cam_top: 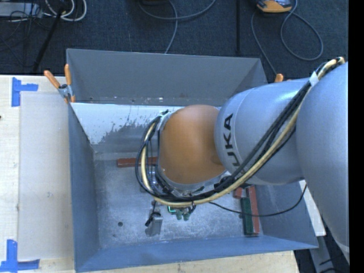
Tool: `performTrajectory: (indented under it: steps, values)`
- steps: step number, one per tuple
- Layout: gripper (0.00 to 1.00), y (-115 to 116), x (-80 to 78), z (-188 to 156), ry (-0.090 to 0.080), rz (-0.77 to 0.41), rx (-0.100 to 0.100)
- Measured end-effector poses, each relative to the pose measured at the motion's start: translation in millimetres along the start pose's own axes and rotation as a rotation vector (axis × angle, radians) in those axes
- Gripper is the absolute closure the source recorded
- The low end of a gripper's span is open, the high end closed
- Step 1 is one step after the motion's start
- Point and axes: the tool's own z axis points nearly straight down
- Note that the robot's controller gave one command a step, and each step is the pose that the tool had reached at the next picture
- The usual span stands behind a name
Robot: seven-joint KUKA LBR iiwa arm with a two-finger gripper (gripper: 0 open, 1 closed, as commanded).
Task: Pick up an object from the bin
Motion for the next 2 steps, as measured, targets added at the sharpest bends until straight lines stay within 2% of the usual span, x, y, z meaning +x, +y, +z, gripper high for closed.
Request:
performTrajectory:
  steps: [1,2]
  values:
    - [0.0,-74,-12.1,60,-0.002,-0.104,0.0]
    - [0.0,-147,-58.7,4,-0.015,-0.302,0.002]
